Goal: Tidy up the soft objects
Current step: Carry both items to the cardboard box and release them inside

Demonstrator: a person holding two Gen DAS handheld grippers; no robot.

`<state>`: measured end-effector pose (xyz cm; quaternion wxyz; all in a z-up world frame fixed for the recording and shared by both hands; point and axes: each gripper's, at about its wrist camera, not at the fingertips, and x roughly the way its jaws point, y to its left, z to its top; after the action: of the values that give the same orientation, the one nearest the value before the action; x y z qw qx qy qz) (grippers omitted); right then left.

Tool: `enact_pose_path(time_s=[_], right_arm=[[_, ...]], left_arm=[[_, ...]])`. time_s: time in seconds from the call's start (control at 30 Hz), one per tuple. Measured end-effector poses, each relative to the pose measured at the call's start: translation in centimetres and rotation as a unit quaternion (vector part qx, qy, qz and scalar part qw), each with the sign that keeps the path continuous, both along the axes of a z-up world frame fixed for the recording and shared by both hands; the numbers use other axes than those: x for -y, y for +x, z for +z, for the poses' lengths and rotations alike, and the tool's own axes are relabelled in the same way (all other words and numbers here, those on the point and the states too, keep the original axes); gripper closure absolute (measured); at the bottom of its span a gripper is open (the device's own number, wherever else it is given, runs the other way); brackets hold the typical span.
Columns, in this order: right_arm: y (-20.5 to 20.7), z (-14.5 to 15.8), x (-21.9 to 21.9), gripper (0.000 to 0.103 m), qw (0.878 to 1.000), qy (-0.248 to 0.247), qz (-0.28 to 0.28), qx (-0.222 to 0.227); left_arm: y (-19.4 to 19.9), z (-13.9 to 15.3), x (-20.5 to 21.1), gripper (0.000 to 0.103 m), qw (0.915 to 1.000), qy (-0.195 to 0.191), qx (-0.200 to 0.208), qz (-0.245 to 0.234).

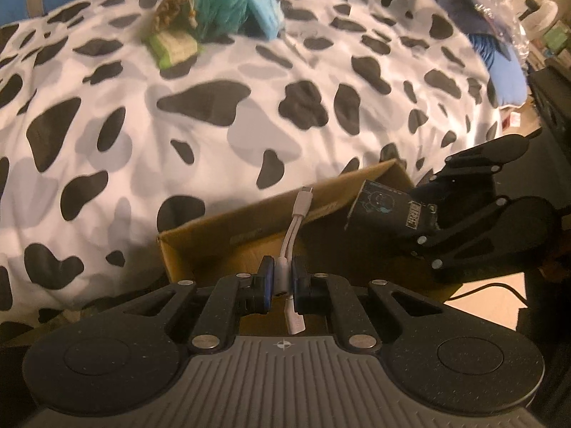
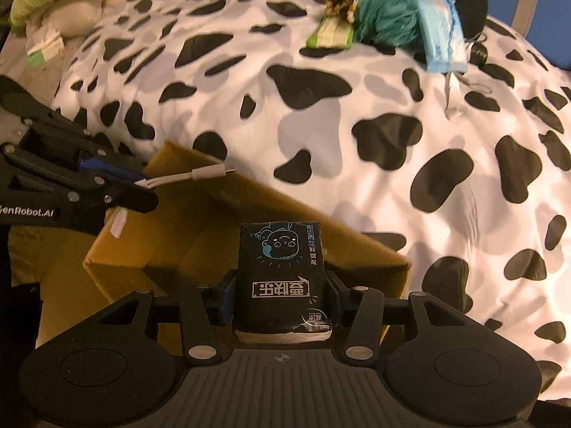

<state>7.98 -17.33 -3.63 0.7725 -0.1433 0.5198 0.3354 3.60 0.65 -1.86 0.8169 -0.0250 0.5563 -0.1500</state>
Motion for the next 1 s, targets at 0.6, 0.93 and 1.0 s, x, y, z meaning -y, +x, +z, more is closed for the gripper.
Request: enact_pose_path(time_s=[0.6, 0.93, 1.0], right_arm=[[-0.1, -1.5, -1.5, 0.000, 0.998, -0.062, 0.027, -0.004], [0.2, -1.5, -1.1, 0.000, 0.998, -0.061, 0.016, -0.002], [0.2, -1.4, -1.1, 0.000, 0.998, -0.059, 0.014, -0.001]], left_arm=[[1.2, -2.0, 0.2, 0.037, 0.9964, 0.052, -0.065, 0.014], [1.5, -1.9, 0.3, 0.037, 0.9964, 0.053, -0.062, 0.021], [1.5, -1.9, 0.3, 0.037, 0.9965, 0.052, -0.061, 0.022]])
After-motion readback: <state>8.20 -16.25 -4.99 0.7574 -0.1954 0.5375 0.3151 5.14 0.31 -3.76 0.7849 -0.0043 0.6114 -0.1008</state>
